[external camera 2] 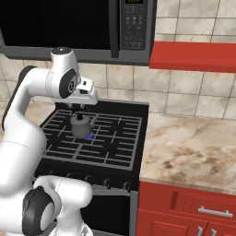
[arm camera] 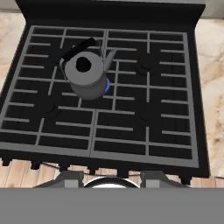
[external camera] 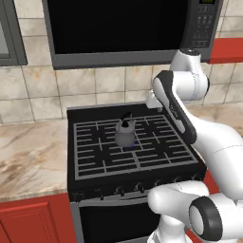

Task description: Lower the heat of the kettle.

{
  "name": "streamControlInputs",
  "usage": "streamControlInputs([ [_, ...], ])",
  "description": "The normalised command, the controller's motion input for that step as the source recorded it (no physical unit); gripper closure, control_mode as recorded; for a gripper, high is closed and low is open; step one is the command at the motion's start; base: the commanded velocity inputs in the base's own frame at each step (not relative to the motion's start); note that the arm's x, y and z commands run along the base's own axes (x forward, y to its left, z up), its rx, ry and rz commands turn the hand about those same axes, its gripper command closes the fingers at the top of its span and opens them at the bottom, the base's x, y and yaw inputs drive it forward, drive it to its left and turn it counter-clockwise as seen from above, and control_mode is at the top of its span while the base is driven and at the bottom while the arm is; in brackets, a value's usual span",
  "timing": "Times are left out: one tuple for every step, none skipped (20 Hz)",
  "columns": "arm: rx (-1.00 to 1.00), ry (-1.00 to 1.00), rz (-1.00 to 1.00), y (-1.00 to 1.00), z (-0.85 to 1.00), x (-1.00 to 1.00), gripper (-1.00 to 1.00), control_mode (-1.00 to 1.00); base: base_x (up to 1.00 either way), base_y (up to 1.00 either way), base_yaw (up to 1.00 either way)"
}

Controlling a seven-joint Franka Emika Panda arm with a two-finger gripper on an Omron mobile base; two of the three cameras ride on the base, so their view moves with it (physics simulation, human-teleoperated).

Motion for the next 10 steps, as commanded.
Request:
streamControlInputs([
  [0.0, 0.0, 0.0, 0.0, 0.0, 0.0, -1.0, 1.0, 0.0, 0.0, 0.0],
  [0.0, 0.0, 0.0, 0.0, 0.0, 0.0, -1.0, 1.0, 0.0, 0.0, 0.0],
  [0.0, 0.0, 0.0, 0.0, 0.0, 0.0, -1.0, 1.0, 0.0, 0.0, 0.0],
  [0.0, 0.0, 0.0, 0.0, 0.0, 0.0, -1.0, 1.0, 0.0, 0.15, -0.01],
  [0.0, 0.0, 0.0, 0.0, 0.0, 0.0, -1.0, 1.0, 0.0, 0.29, -0.05],
  [0.0, 0.0, 0.0, 0.0, 0.0, 0.0, -1.0, 1.0, 0.0, 0.33, -0.07],
  [0.0, 0.0, 0.0, 0.0, 0.0, 0.0, -1.0, 1.0, 0.0, 0.35, -0.07],
  [0.0, 0.0, 0.0, 0.0, 0.0, 0.0, -1.0, 1.0, 0.0, 0.45, -0.09],
  [0.0, 0.0, 0.0, 0.0, 0.0, 0.0, -1.0, 1.0, 0.0, 0.54, -0.09],
  [0.0, 0.0, 0.0, 0.0, 0.0, 0.0, -1.0, 1.0, 0.0, 0.48, -0.08],
])
